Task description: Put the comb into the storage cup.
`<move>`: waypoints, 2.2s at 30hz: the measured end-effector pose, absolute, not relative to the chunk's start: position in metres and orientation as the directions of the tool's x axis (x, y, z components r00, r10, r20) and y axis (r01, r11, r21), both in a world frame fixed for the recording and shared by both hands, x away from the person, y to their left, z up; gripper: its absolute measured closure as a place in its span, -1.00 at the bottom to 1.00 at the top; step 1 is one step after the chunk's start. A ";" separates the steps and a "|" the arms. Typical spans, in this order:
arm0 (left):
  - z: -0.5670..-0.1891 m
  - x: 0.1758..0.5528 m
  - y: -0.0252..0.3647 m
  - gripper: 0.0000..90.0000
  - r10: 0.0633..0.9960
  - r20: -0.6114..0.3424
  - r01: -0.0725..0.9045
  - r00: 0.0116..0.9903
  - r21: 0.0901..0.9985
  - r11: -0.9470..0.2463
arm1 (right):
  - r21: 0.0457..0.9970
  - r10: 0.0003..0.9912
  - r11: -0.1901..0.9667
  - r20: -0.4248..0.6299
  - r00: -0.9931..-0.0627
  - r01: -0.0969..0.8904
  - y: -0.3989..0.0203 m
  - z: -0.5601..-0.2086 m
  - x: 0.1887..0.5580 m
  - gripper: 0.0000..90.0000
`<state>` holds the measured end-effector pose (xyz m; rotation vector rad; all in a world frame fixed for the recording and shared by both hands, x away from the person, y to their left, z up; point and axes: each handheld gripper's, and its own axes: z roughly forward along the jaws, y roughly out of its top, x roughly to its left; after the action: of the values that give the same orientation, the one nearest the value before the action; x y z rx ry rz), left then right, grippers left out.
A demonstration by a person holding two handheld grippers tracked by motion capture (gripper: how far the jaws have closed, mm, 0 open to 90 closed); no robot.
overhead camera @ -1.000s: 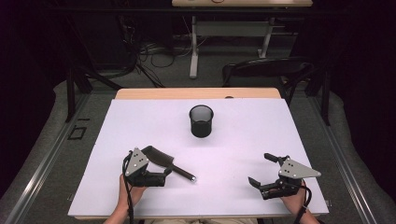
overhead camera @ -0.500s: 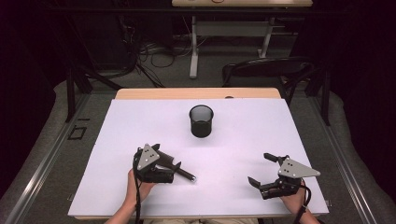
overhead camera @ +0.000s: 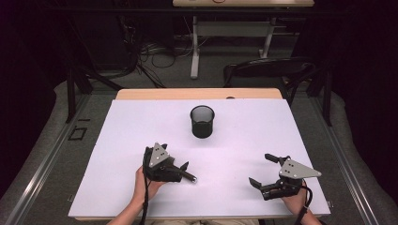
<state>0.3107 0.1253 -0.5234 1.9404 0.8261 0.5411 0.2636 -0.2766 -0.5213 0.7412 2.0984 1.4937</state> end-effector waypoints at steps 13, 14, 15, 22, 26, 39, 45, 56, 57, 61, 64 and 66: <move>-0.529 0.310 0.108 -0.59 0.700 0.037 0.334 0.713 0.860 -0.385 | 0.947 0.655 0.275 -0.058 -0.753 0.166 -0.277 -0.521 0.263 -1.00; -0.529 0.310 0.108 -0.52 0.698 0.038 0.332 0.715 0.860 -0.388 | 0.948 0.657 0.273 -0.059 -0.752 0.164 -0.277 -0.521 0.264 -1.00; -0.530 0.310 0.107 -0.43 0.696 0.033 0.335 0.718 0.859 -0.387 | 0.949 0.657 0.269 -0.057 -0.752 0.163 -0.277 -0.521 0.264 -1.00; -0.536 0.309 0.104 0.08 0.659 0.003 0.350 0.752 0.846 -0.403 | 0.949 0.655 0.272 -0.060 -0.753 0.162 -0.277 -0.521 0.263 -1.00; -0.538 0.308 0.103 0.39 0.636 -0.017 0.355 0.771 0.841 -0.408 | 0.946 0.654 0.280 -0.061 -0.754 0.167 -0.277 -0.521 0.264 -1.00; -0.543 0.307 0.095 1.00 0.598 -0.048 0.380 0.800 0.812 -0.443 | 0.946 0.653 0.277 -0.058 -0.756 0.167 -0.276 -0.522 0.265 -1.00; -0.546 0.308 0.091 1.00 0.599 -0.048 0.389 0.799 0.801 -0.455 | 0.946 0.652 0.278 -0.057 -0.756 0.168 -0.276 -0.522 0.265 -1.00; -0.551 0.309 0.085 1.00 0.583 -0.055 0.402 0.811 0.776 -0.485 | 0.946 0.651 0.278 -0.057 -0.757 0.168 -0.276 -0.522 0.265 -1.00; -0.551 0.309 0.084 1.00 0.582 -0.058 0.405 0.811 0.774 -0.486 | 0.946 0.651 0.278 -0.056 -0.757 0.169 -0.276 -0.522 0.265 -1.00; -0.551 0.310 0.085 1.00 0.575 -0.055 0.407 0.816 0.762 -0.504 | 0.946 0.650 0.279 -0.058 -0.757 0.168 -0.276 -0.522 0.264 -1.00; -0.552 0.310 0.084 1.00 0.576 -0.061 0.414 0.815 0.757 -0.506 | 0.945 0.653 0.281 -0.061 -0.755 0.167 -0.277 -0.522 0.264 -1.00; -0.552 0.309 0.084 1.00 0.570 -0.057 0.410 0.820 0.752 -0.516 | 0.945 0.653 0.281 -0.060 -0.755 0.168 -0.277 -0.522 0.264 -1.00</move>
<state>0.3092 0.0845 -0.5516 2.1854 0.7162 0.2504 0.2639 -0.2767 -0.5217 0.7365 2.1166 1.4801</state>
